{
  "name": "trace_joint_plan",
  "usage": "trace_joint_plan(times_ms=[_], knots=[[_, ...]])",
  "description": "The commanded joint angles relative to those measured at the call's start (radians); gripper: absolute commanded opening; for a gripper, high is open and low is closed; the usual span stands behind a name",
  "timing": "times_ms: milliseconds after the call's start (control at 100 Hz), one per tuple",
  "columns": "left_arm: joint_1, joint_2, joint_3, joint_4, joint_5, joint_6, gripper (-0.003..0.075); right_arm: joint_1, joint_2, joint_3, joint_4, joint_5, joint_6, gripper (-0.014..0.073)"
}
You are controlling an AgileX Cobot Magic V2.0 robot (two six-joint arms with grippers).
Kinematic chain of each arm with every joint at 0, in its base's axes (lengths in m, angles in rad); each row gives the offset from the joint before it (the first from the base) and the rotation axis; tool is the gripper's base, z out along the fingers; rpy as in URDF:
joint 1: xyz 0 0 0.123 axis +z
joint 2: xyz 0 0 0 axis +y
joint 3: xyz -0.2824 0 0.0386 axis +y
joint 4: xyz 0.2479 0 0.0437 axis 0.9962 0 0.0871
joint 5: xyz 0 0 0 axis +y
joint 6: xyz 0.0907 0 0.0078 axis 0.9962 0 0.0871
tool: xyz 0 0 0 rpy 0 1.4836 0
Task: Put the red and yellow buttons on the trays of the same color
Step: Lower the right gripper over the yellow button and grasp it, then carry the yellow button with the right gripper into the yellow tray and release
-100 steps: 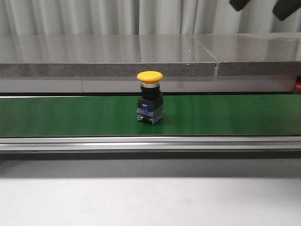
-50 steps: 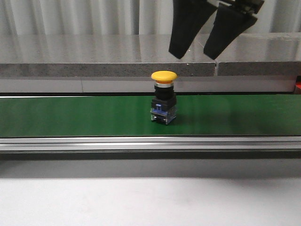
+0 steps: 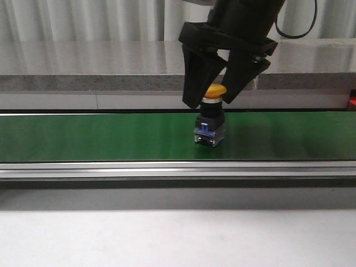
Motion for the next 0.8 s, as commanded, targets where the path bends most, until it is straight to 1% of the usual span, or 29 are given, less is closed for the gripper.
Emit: trace_joint_plan(times_ms=[0,110,190,270,320,400,510,630,790], knots=[[-0.008,0.003,-0.029,-0.022,-0.067,-0.009,-0.0021,-0.002,-0.046,-0.035,-0.005,-0.033,-0.015,0.0447],[-0.008,0.003,-0.029,-0.022,-0.067,-0.009,-0.0021,-0.002,-0.046,-0.035,-0.006,-0.031,-0.014,0.0258],[-0.008,0.003,-0.029,-0.022,-0.067,-0.009,-0.0021,-0.002,-0.048,-0.035,-0.006,-0.036,-0.014,0.0146],[-0.008,0.003,-0.029,-0.022,-0.067,-0.009,-0.0021,-0.002,-0.064,-0.035,-0.006,-0.047,-0.012,0.0075],[-0.008,0.003,-0.029,-0.022,-0.067,-0.009,-0.0021,-0.003,-0.078,-0.035,-0.006,-0.06,0.008,0.0045],[-0.008,0.003,-0.029,-0.022,-0.067,-0.009,-0.0021,-0.01,-0.111,-0.035,-0.01,-0.084,0.075,0.0022],[-0.008,0.003,-0.029,-0.022,-0.067,-0.009,-0.0021,-0.033,-0.155,-0.035,-0.027,-0.092,0.177,0.0021],[-0.008,0.003,-0.029,-0.022,-0.067,-0.009,-0.0021,-0.078,-0.208,-0.033,-0.101,-0.084,0.303,0.0021],[-0.008,0.003,-0.029,-0.022,-0.067,-0.009,-0.0021,-0.16,-0.267,-0.031,-0.186,-0.044,0.413,0.0021]])
